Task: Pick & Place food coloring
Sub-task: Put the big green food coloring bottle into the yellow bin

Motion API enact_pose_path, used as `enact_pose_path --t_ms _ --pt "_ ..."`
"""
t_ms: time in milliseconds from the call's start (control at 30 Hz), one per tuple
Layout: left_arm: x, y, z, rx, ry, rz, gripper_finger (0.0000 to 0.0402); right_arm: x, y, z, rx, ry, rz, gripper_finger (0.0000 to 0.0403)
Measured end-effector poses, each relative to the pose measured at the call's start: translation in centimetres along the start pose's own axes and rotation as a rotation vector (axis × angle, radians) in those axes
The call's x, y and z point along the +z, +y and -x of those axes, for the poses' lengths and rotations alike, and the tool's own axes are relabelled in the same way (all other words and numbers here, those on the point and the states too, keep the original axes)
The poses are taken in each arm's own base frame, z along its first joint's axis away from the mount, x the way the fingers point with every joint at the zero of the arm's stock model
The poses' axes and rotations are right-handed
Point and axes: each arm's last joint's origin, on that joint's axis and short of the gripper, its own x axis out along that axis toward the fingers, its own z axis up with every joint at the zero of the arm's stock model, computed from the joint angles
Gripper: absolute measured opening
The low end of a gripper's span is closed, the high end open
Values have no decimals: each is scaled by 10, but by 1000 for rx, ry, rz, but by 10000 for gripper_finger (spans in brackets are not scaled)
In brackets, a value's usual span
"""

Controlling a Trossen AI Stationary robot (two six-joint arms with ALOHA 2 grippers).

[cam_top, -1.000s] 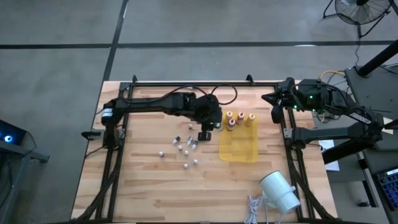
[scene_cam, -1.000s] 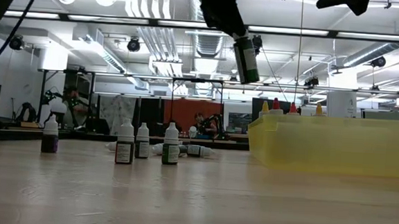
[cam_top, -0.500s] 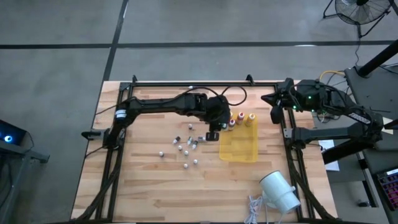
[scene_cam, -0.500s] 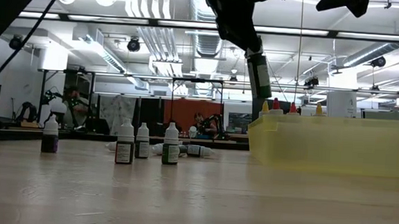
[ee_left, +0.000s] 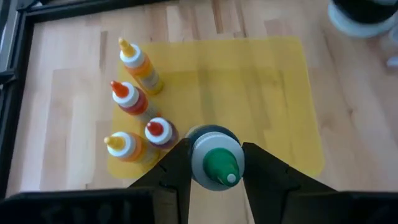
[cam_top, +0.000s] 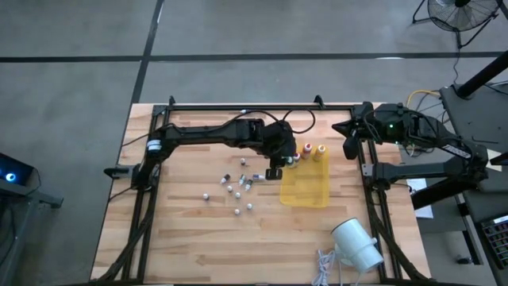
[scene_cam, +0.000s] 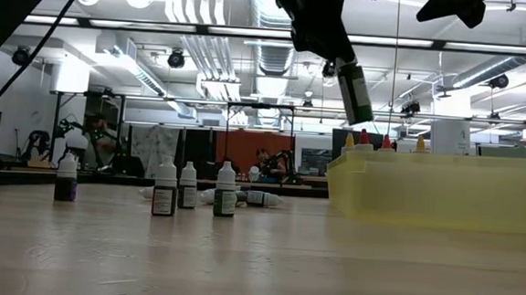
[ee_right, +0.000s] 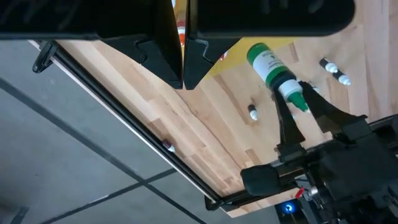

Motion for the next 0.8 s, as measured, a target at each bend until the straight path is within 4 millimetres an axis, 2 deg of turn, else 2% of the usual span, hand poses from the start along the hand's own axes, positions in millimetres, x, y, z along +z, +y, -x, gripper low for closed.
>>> enact_pose_path --t_ms 433,800 --pt "12 0 6 0 -86 34 92 0 0 0 0 -1 0 9" --pt "19 10 11 24 -163 70 92 0 0 0 -1 -2 -27 9"
